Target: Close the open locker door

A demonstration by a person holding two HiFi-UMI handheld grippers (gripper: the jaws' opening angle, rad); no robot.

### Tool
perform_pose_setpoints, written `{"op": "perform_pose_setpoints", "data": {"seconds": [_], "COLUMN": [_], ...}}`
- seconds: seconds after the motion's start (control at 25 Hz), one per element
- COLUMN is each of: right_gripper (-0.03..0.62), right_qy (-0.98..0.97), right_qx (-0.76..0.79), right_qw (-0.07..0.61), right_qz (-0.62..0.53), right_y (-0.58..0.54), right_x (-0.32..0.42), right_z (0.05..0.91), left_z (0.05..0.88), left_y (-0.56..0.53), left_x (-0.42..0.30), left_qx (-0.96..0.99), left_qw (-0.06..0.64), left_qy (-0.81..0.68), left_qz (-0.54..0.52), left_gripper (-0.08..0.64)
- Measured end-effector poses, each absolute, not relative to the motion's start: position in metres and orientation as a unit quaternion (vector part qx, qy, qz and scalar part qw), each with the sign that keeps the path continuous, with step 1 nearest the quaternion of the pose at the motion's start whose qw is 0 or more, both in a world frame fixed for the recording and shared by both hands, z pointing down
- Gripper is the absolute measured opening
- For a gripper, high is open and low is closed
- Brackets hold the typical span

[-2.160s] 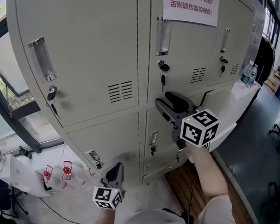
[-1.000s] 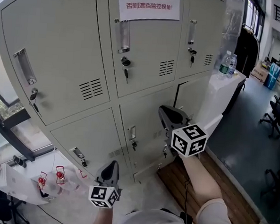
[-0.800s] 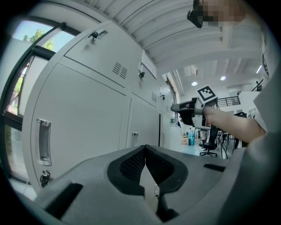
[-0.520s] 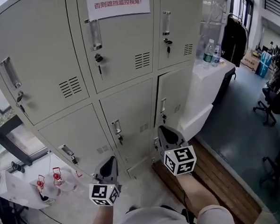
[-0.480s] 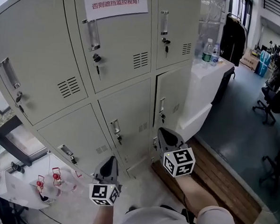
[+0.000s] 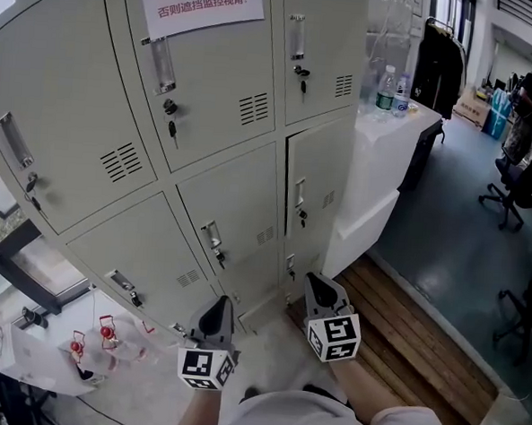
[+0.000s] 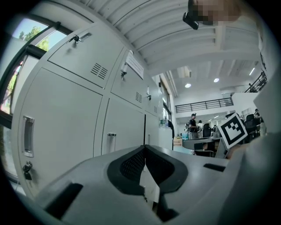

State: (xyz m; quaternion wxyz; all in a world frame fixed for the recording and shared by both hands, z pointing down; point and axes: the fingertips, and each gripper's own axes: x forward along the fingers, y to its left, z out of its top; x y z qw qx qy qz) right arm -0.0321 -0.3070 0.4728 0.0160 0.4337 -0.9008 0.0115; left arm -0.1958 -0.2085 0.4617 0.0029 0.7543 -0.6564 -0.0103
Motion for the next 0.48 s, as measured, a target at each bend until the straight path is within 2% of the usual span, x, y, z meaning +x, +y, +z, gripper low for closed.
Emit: {"op": "perform_pose_setpoints", "data": {"seconds": [0.48], "right_gripper": [0.012], "right_qy": [-0.897], "right_qx": [0.441], "right_qw": [0.03], "right_qz": [-0.004], "right_y": [-0.288], "right_x": [-0.025], "right_z": [0.491], "left_z": [0.468], "left_y": [-0.206], "left_x": [-0.188], "left_qx": [0.751], "left_qw": [0.011], "left_qy": [-0.66], "left_qz": [-0.01], "left_gripper": [0.008]}}
